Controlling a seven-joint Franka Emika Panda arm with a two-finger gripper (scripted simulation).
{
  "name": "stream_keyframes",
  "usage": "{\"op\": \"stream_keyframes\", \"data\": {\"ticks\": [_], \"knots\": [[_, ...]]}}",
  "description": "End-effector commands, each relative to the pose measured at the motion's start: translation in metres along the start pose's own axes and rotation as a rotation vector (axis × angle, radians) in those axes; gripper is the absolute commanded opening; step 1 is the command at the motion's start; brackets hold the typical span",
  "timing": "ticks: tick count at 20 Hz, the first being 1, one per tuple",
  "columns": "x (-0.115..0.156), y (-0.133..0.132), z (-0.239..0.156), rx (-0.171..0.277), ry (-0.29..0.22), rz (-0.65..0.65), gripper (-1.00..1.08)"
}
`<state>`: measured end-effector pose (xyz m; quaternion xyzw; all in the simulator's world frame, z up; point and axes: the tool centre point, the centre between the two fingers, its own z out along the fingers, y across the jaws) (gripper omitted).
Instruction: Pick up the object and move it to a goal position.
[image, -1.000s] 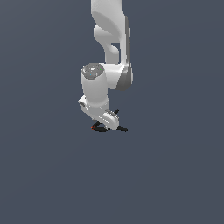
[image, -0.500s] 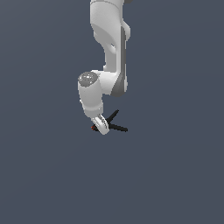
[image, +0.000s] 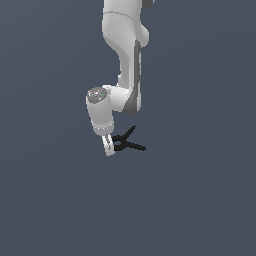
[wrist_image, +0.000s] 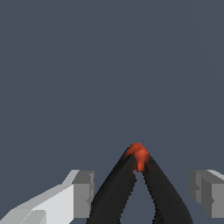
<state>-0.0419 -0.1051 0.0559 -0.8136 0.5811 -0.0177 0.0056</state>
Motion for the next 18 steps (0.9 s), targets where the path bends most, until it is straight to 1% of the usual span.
{"op": "stream_keyframes", "data": {"ticks": [1, 7, 13, 18], "knots": [[0.003, 0.004, 0.004, -0.001, 0.003, 0.046, 0.68], [0.006, 0.009, 0.01, -0.002, 0.008, 0.101, 0.68], [0.006, 0.009, 0.012, -0.003, 0.007, 0.099, 0.68], [0.006, 0.01, 0.028, -0.003, 0.007, 0.103, 0.68]]}}
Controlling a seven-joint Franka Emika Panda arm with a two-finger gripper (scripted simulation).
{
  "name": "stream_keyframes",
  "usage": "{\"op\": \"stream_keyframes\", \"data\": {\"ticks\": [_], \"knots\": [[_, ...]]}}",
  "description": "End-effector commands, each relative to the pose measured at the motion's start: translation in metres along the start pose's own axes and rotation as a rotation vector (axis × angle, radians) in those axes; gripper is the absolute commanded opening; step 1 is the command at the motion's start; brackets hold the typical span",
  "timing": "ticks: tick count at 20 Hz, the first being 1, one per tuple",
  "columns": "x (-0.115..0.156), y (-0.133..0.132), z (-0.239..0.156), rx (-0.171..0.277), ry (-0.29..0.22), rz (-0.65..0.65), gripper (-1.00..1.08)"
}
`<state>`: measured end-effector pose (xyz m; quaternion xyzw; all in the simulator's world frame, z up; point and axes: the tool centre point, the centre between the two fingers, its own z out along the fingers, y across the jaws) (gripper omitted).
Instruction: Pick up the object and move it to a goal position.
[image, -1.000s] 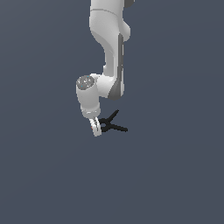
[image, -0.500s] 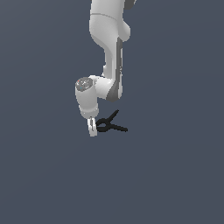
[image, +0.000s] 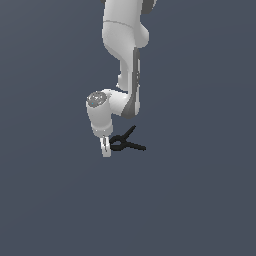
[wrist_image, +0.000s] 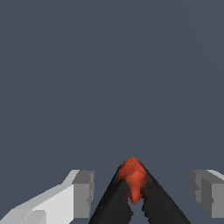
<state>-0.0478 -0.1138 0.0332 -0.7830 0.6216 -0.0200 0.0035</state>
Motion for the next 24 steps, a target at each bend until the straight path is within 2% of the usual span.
{"op": "stream_keyframes", "data": {"ticks": [1, 6, 7, 18, 24], "knots": [[0.0, 0.001, 0.009, -0.001, 0.0, 0.002, 0.68], [0.0, 0.001, 0.017, -0.001, 0.0, 0.004, 0.68], [0.0, 0.001, 0.017, -0.001, 0.0, 0.004, -1.0], [0.0, 0.001, 0.016, 0.0, 0.0, 0.005, -1.0], [-0.012, -0.01, 0.014, 0.0, 0.0, 0.005, -1.0]]}}
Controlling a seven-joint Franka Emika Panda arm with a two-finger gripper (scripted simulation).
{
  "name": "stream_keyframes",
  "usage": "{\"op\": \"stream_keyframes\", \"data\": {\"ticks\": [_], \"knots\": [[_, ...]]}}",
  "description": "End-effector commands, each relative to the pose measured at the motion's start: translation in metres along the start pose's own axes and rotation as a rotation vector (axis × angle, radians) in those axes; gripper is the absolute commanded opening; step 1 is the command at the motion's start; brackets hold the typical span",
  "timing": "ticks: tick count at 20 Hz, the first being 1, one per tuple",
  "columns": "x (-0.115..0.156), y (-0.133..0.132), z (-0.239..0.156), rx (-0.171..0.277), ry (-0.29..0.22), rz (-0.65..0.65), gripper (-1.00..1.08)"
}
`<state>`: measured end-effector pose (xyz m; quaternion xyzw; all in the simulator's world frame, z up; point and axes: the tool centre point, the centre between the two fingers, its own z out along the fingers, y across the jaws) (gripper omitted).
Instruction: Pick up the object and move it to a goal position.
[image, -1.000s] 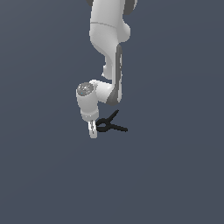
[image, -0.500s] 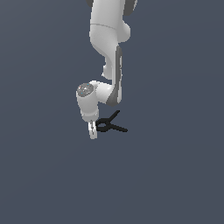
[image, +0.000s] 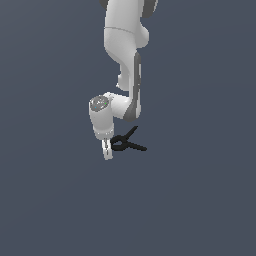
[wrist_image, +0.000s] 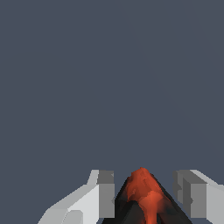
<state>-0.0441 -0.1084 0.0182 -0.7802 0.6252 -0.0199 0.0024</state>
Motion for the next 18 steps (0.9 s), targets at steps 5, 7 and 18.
{"op": "stream_keyframes", "data": {"ticks": [5, 7, 18], "knots": [[-0.031, -0.027, -0.006, 0.002, -0.001, -0.005, -1.0], [-0.044, -0.039, -0.009, 0.002, -0.001, -0.005, -1.0], [-0.129, -0.118, -0.026, 0.001, 0.0, -0.006, -1.0]]}}
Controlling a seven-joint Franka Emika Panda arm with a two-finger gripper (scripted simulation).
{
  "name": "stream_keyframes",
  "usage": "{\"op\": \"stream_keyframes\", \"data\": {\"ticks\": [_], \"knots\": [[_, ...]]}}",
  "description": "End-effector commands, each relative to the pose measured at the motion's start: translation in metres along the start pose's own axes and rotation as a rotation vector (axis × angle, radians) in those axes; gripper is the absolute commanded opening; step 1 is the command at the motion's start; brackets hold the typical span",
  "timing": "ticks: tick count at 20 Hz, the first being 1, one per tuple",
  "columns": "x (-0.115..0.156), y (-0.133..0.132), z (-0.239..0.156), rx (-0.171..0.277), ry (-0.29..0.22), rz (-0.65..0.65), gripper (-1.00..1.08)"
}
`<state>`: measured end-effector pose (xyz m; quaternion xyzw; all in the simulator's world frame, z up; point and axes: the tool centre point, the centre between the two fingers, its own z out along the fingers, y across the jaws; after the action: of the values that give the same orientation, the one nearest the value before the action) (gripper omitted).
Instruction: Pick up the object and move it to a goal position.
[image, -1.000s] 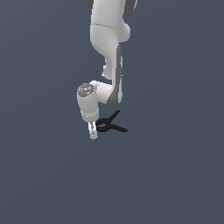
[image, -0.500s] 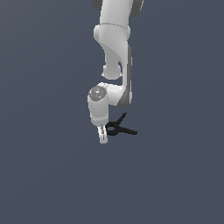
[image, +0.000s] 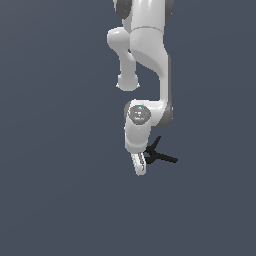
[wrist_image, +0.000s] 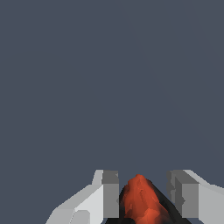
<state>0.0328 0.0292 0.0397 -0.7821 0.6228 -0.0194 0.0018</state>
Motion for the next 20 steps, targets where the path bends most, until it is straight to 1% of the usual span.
{"op": "stream_keyframes", "data": {"ticks": [1, 6, 10, 15, 20], "knots": [[-0.02, -0.019, -0.005, 0.003, 0.0, 0.001, -1.0], [-0.052, -0.051, -0.012, 0.002, 0.0, 0.0, -1.0], [-0.07, -0.07, -0.015, 0.003, 0.0, 0.0, -1.0], [-0.085, -0.085, -0.018, 0.003, -0.001, 0.0, -1.0], [-0.092, -0.094, -0.02, 0.003, -0.001, 0.0, -1.0]]}}
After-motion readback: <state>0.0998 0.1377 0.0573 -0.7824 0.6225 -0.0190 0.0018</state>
